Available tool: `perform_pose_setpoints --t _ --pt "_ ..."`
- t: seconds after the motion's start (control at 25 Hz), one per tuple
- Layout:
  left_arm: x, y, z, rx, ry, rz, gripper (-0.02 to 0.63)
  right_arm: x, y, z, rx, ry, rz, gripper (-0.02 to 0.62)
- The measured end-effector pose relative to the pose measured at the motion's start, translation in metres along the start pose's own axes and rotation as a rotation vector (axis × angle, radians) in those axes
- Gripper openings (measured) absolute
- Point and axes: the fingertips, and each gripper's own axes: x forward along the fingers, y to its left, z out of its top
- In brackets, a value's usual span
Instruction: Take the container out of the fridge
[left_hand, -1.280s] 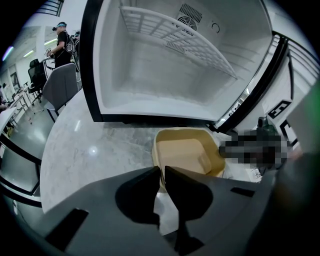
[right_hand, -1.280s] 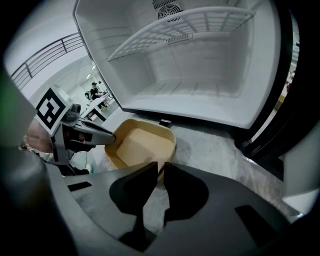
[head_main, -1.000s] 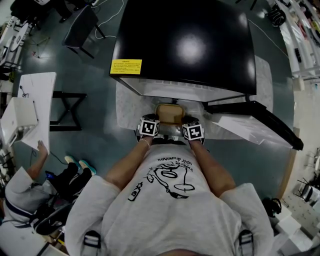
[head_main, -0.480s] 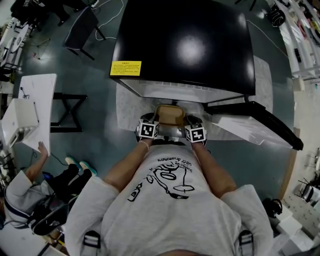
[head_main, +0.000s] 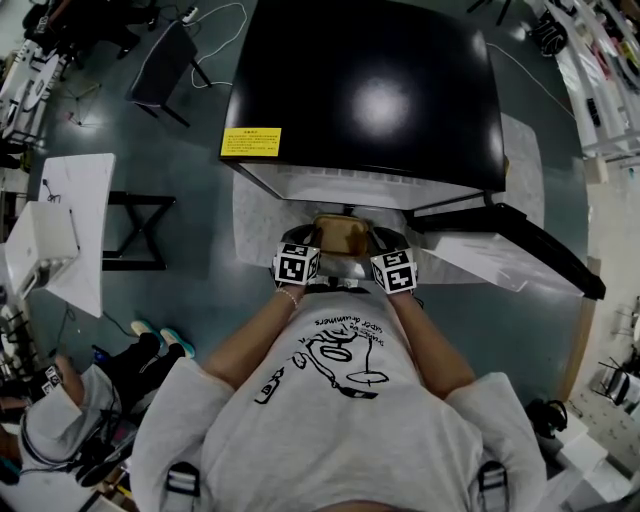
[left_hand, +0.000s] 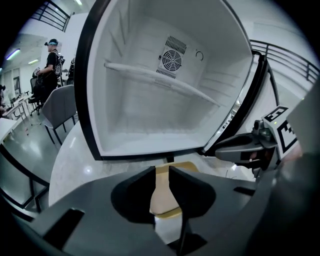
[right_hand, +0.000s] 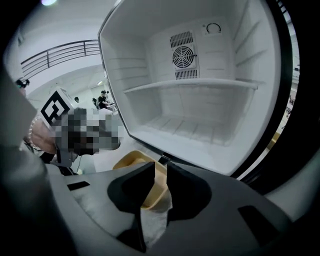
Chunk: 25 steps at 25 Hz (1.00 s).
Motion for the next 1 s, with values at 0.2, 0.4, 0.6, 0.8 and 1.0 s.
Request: perform_pose_setpoints --t 0.2,0.4,0.6,0.8,1.0 --pt "-0.016 -0.018 0.028 0.021 -0.074 -0.039 0.082 -0.018 0.007 0.032 -0.025 -0.079 0.012 0.084" --pt "-0.033 -0.031 0.053 0.041 -0.138 -0.068 0.067 -0.037 0.015 0.064 -0.043 -0.153 0.023 0.077" --pt "-0.053 -0.044 0.075 0.072 -0.195 -0.089 0.055 -0.055 0.022 0.087 -0.05 -0.208 0.034 0.072" --pt "-0.075 -0.056 0.098 0.074 -0.262 -0.116 0.043 -0.082 0.032 0.111 -0.056 -0.271 0.053 0.067" --pt "-0.092 -0.069 0.112 0.102 -0.306 -0.131 0.034 -0.103 0.038 0.128 -0.065 -0.317 0.059 0.066"
